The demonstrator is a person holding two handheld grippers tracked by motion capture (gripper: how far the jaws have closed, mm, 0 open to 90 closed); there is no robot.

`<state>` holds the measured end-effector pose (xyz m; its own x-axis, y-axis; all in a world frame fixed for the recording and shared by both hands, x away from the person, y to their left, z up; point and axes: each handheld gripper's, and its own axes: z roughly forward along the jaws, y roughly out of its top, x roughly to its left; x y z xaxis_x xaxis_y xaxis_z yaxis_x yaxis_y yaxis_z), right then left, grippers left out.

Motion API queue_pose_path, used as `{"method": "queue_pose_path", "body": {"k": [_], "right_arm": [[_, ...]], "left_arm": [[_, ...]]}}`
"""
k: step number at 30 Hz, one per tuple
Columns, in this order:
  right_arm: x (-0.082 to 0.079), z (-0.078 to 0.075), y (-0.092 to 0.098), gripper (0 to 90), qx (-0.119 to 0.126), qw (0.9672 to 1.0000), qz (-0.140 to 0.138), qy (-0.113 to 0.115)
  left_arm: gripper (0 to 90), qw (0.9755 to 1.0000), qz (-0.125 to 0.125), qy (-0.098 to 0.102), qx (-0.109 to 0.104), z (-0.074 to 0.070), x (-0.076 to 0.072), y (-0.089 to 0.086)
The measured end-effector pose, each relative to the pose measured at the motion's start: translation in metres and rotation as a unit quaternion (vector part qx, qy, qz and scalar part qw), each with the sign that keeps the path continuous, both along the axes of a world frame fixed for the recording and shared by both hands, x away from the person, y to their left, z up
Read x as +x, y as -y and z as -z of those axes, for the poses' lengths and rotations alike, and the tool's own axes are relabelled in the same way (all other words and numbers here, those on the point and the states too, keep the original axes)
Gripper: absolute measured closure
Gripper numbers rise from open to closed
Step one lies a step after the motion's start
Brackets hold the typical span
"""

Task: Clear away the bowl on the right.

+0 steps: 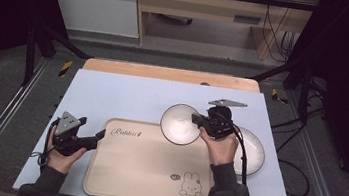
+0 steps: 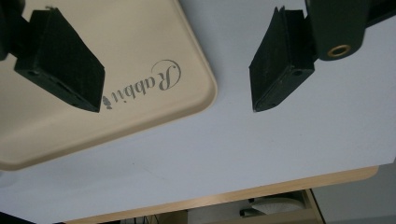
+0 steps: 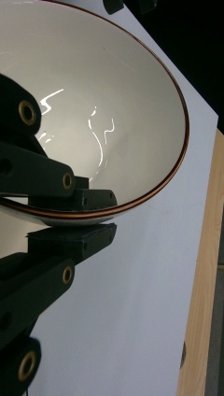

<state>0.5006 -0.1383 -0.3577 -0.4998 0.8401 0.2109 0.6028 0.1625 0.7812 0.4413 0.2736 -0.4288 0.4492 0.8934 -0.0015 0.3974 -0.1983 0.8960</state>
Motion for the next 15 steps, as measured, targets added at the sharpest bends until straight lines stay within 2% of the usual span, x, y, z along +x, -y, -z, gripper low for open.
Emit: {"method": "queue_pose_path", "body": {"k": [15], "right_arm": [[0.008, 0.016, -0.023, 82.4, -0.005, 0.9997, -0.014, -0.017]], "left_arm": [[17.8, 1.0, 0.001, 0.0, 0.001, 0.0, 0.0, 0.0]]}}
